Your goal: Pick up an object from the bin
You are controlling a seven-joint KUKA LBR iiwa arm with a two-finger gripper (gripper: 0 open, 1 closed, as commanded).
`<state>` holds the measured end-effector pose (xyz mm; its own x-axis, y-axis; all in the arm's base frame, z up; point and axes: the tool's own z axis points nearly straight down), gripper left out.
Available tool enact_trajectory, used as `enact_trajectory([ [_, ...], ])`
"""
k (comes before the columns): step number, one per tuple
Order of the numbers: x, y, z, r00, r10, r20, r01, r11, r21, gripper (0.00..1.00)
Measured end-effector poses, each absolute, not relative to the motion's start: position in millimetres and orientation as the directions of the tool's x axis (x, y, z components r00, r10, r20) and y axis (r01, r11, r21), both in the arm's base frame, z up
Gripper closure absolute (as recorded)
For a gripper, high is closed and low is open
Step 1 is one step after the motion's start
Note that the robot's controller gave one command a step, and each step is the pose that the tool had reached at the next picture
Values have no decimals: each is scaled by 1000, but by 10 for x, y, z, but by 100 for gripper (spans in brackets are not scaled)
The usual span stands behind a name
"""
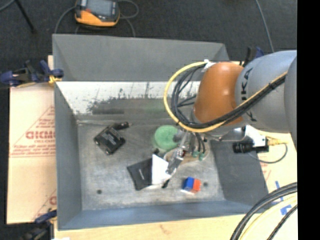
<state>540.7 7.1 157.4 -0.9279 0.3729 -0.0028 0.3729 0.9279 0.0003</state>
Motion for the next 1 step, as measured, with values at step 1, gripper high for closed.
enact_trajectory([
  [1, 5693, -89, 1491, -997, 83, -5, 83, 997, -1, 0],
])
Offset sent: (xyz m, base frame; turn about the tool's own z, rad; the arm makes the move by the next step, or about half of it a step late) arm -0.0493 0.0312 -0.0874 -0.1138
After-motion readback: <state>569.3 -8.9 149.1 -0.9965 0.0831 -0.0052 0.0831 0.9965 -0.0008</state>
